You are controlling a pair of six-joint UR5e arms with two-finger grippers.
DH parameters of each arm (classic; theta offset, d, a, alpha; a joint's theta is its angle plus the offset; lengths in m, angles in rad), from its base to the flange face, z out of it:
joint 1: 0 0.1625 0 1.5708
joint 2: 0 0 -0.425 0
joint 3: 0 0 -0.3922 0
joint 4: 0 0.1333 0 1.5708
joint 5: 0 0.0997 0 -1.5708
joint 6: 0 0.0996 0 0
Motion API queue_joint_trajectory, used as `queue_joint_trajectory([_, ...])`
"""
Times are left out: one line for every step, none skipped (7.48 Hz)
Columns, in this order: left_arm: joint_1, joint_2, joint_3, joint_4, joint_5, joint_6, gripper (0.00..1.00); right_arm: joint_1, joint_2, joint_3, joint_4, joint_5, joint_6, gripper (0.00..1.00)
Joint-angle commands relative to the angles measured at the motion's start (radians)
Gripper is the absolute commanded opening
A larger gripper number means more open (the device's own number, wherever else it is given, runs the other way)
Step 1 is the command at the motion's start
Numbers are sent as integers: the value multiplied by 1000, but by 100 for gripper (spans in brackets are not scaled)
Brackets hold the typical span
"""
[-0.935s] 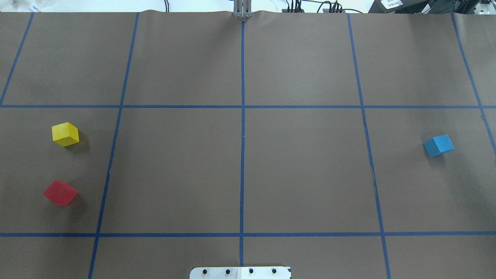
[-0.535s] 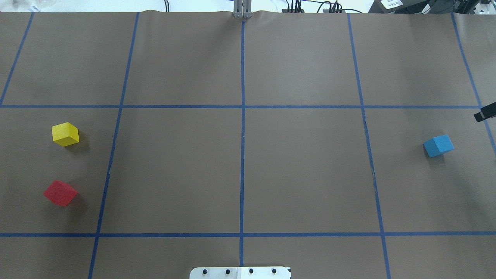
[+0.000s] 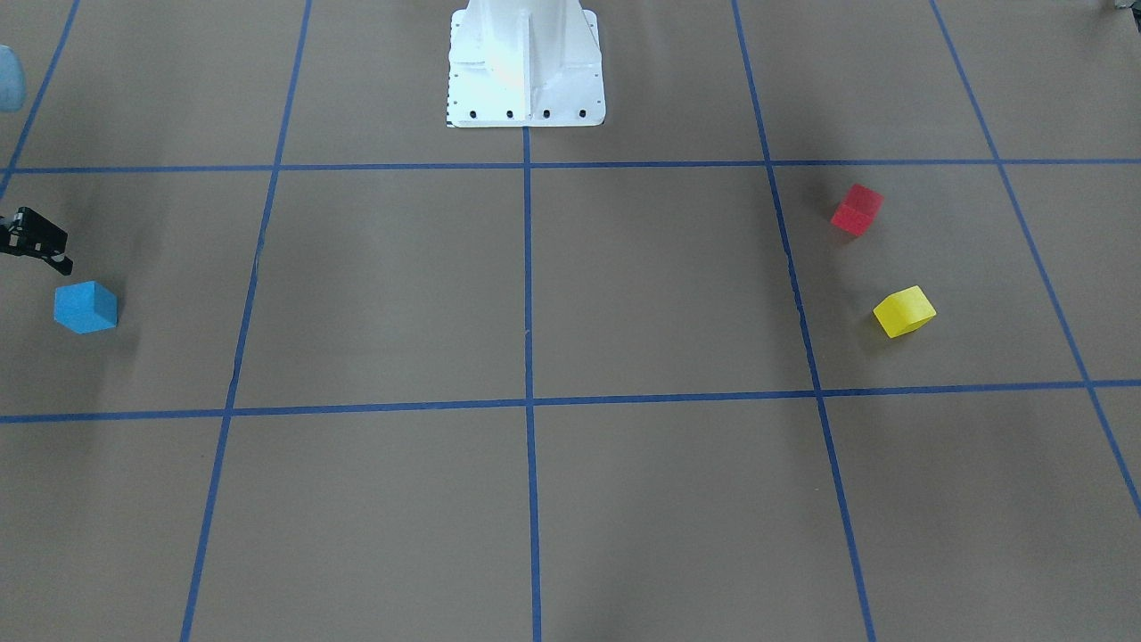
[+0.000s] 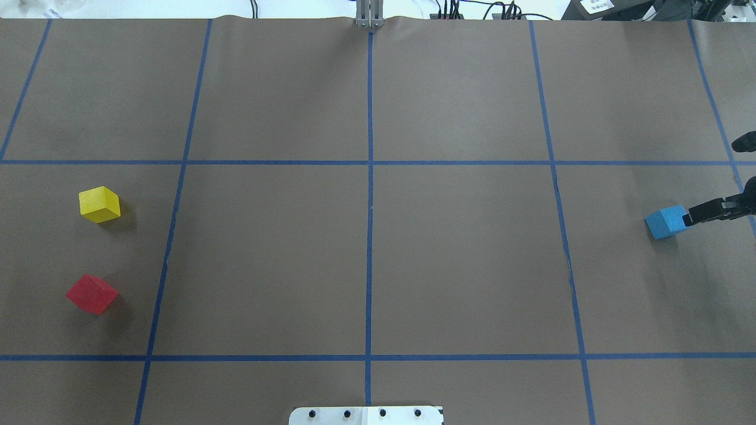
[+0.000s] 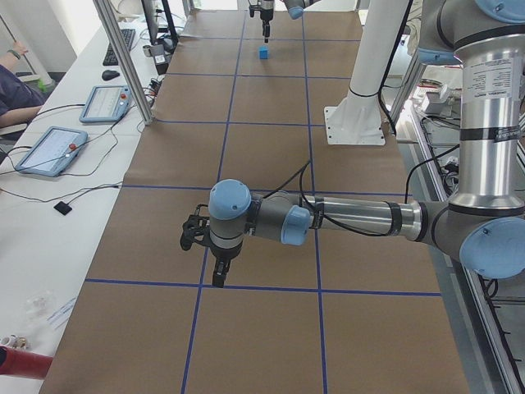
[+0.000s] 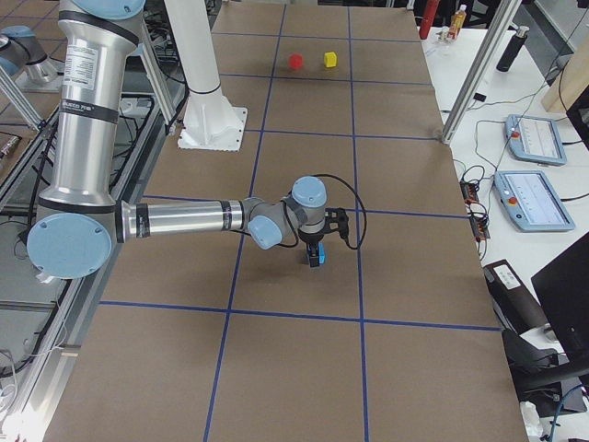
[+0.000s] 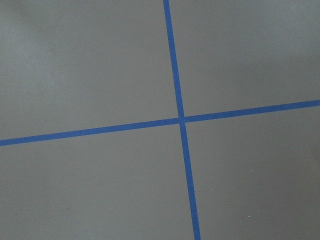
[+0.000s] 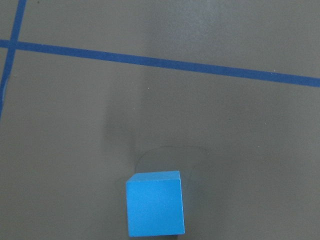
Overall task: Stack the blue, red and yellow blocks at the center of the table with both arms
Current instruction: 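Lower the right gripper onto the blue cube and close on it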
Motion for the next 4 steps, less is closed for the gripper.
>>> queue_joint_trajectory([0, 0, -6, 0, 0, 0, 100, -41, 13, -43, 23, -20, 2, 99])
queue_joint_trajectory([0, 0, -4, 0, 0, 0, 100, -41, 19, -43, 23, -10, 2, 99])
queue_joint_trajectory([0, -1, -4, 0, 0, 0, 100, -41, 19, -41, 23, -9, 0, 99])
queue_joint_trajectory([0, -1, -4, 0, 0, 0, 100, -41, 21, -35, 23, -6, 2, 99])
